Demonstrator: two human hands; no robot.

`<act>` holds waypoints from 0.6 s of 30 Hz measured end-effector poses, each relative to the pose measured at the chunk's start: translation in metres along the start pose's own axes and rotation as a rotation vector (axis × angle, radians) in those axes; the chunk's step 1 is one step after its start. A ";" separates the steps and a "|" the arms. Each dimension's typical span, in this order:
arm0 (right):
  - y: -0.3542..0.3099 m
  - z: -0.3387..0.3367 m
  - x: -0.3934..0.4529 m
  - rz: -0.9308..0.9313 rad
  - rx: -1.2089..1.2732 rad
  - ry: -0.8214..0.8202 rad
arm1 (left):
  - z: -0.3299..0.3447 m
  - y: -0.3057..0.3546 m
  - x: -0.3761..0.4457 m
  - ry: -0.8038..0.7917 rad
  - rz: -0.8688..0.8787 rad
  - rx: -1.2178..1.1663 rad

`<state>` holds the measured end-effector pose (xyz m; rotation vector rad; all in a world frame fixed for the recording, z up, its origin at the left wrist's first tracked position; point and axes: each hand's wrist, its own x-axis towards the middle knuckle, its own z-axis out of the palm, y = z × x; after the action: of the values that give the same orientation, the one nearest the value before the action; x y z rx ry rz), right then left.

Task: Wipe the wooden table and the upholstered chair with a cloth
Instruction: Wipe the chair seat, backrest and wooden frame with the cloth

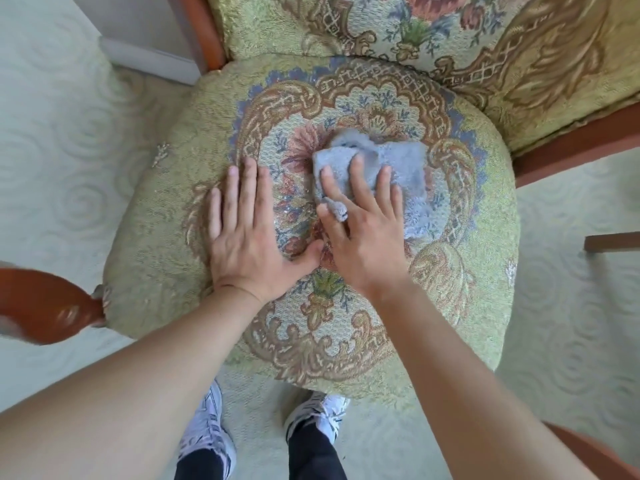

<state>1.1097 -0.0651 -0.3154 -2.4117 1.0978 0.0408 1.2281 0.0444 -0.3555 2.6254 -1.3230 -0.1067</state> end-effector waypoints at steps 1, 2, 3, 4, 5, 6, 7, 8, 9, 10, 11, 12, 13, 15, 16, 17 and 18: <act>0.000 -0.002 0.000 -0.056 -0.004 -0.040 | -0.002 0.000 0.000 -0.019 0.004 -0.012; 0.001 -0.004 -0.001 -0.109 0.001 -0.074 | -0.005 -0.001 0.000 -0.042 0.014 -0.019; 0.004 -0.006 -0.004 -0.150 0.017 -0.093 | -0.007 -0.004 -0.001 -0.065 0.037 -0.022; 0.007 -0.009 -0.008 -0.172 0.040 -0.093 | -0.009 -0.008 -0.001 -0.085 0.071 -0.017; 0.011 -0.011 -0.013 -0.179 0.064 -0.079 | -0.012 -0.014 -0.001 -0.104 0.109 -0.003; 0.014 -0.013 -0.021 -0.174 0.085 -0.058 | -0.014 -0.020 0.000 -0.123 0.148 0.017; 0.017 -0.014 -0.030 -0.165 0.100 -0.030 | -0.016 -0.028 0.001 -0.142 0.182 0.039; 0.018 -0.014 -0.040 -0.152 0.110 0.006 | -0.017 -0.034 0.002 -0.159 0.205 0.059; 0.020 -0.014 -0.049 -0.136 0.124 0.050 | -0.018 -0.040 0.003 -0.173 0.212 0.074; 0.022 -0.015 -0.059 -0.108 0.143 0.099 | -0.018 -0.044 0.003 -0.187 0.206 0.083; 0.025 -0.015 -0.069 -0.067 0.168 0.147 | -0.019 -0.046 0.002 -0.198 0.192 0.086; 0.029 -0.017 -0.078 -0.014 0.193 0.192 | -0.018 -0.047 0.001 -0.201 0.175 0.086; 0.033 -0.018 -0.087 0.056 0.218 0.238 | -0.018 -0.048 0.000 -0.197 0.160 0.083; 0.039 -0.020 -0.101 0.259 0.304 0.390 | -0.017 -0.047 -0.002 -0.192 0.146 0.072; 0.042 -0.019 -0.106 0.389 0.367 0.511 | -0.017 -0.048 -0.003 -0.188 0.143 0.067; 0.043 -0.020 -0.110 0.518 0.432 0.639 | -0.016 -0.048 -0.002 -0.183 0.143 0.063; 0.043 -0.019 -0.113 0.624 0.478 0.750 | -0.015 -0.049 -0.003 -0.178 0.146 0.057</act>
<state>0.9992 -0.0187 -0.2913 -1.5876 1.8850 -0.8697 1.2675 0.0771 -0.3509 2.6063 -1.5936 -0.2911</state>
